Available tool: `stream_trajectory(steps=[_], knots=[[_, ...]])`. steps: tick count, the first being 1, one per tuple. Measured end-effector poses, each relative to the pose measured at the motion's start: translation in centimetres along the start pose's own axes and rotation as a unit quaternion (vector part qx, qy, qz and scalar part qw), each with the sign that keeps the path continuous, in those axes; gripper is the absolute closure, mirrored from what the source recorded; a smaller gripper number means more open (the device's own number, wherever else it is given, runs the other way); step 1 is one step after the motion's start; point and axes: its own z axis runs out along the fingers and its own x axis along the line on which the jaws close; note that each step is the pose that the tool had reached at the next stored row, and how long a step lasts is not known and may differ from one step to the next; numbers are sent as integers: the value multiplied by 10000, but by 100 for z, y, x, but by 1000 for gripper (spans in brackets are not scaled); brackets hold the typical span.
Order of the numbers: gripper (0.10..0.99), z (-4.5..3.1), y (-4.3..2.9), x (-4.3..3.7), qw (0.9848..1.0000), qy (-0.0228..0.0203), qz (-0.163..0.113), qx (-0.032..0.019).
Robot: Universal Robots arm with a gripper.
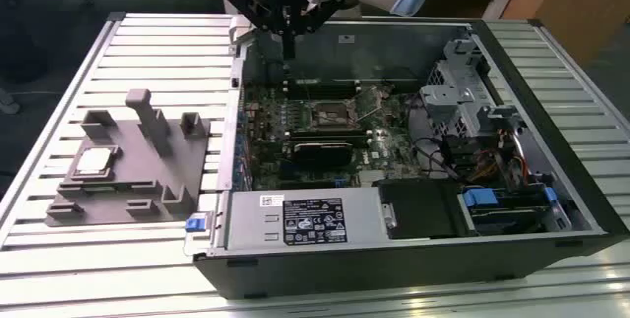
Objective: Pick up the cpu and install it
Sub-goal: 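Reach for the cpu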
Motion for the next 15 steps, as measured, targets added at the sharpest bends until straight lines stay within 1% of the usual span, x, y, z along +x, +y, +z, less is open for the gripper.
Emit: stream_trajectory(steps=[6,8,11,15], knots=[[980,0,0,2,10000,0,0,0],[980,0,-2,20,10000,0,0,0],[980,1,-7,85,10000,0,-1,0],[980,3,-6,215,10000,0,-1,0]])
